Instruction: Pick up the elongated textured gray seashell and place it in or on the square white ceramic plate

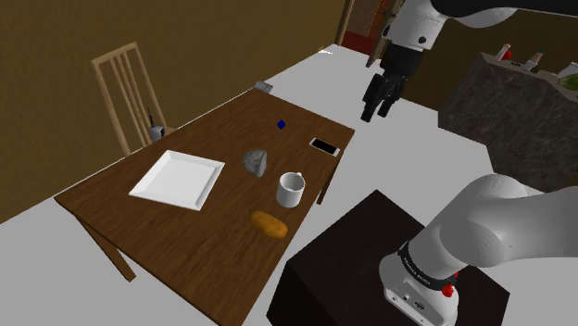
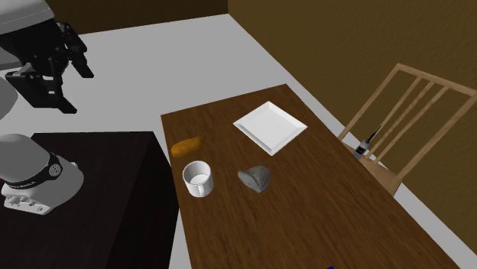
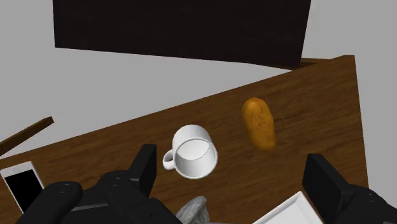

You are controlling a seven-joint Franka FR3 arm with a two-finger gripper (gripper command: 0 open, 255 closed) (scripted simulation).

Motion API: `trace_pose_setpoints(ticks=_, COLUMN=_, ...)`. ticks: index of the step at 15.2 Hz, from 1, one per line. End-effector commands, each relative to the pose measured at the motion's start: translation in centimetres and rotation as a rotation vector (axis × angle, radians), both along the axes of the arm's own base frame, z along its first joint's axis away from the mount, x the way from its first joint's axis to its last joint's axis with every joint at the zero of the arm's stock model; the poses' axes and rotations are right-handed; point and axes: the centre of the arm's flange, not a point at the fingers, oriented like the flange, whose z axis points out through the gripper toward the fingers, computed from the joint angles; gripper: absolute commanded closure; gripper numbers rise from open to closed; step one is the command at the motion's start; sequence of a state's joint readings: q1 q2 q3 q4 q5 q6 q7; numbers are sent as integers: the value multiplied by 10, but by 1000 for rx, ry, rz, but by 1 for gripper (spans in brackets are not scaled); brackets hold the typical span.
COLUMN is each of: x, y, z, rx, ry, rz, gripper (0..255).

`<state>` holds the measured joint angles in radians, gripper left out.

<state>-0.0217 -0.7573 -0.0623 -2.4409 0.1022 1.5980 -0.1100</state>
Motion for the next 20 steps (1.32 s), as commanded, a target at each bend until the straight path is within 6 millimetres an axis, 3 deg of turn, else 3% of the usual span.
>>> trace_pose_setpoints(ticks=1, x=0, y=0, z=0, rx=0, ry=0, rz=0, gripper=0)
trace_pose_setpoints(ticks=10, x=32, y=18, z=-106, rx=31, ry=-90, rz=-131, gripper=0)
trace_pose_setpoints(ticks=20, x=82, y=35, z=-219, rx=65, ry=-190, rz=-276, gripper=0)
